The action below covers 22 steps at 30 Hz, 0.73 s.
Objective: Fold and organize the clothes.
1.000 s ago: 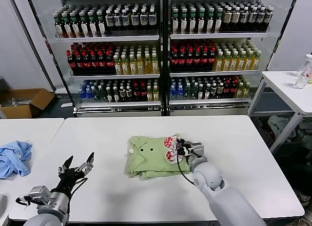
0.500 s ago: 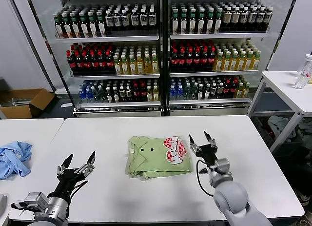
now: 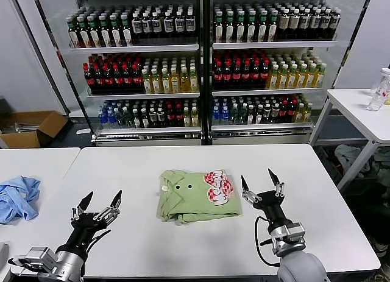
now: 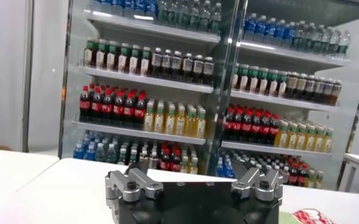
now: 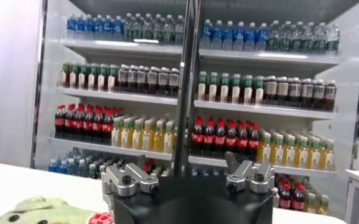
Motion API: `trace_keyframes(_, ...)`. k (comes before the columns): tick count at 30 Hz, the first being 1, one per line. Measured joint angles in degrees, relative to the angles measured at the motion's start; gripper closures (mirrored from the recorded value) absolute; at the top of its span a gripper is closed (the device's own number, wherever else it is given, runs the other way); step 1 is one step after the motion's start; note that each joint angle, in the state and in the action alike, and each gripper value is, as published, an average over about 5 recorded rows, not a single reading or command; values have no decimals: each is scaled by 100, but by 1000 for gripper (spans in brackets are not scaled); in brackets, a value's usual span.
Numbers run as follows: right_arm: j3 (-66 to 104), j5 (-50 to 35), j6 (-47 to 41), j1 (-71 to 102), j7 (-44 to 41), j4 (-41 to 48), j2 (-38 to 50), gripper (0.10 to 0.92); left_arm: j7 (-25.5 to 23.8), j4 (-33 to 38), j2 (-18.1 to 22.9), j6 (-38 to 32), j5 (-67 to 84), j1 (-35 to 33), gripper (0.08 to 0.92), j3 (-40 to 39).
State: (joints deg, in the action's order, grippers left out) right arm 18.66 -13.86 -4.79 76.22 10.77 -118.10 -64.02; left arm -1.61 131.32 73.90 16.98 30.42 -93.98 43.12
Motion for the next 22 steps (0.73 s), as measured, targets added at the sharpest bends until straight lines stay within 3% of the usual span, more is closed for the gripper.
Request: trace_keyframes(22,261,71,129,367,149,-305,-11,203,-99,173,47,4,-150,-119,177,-114)
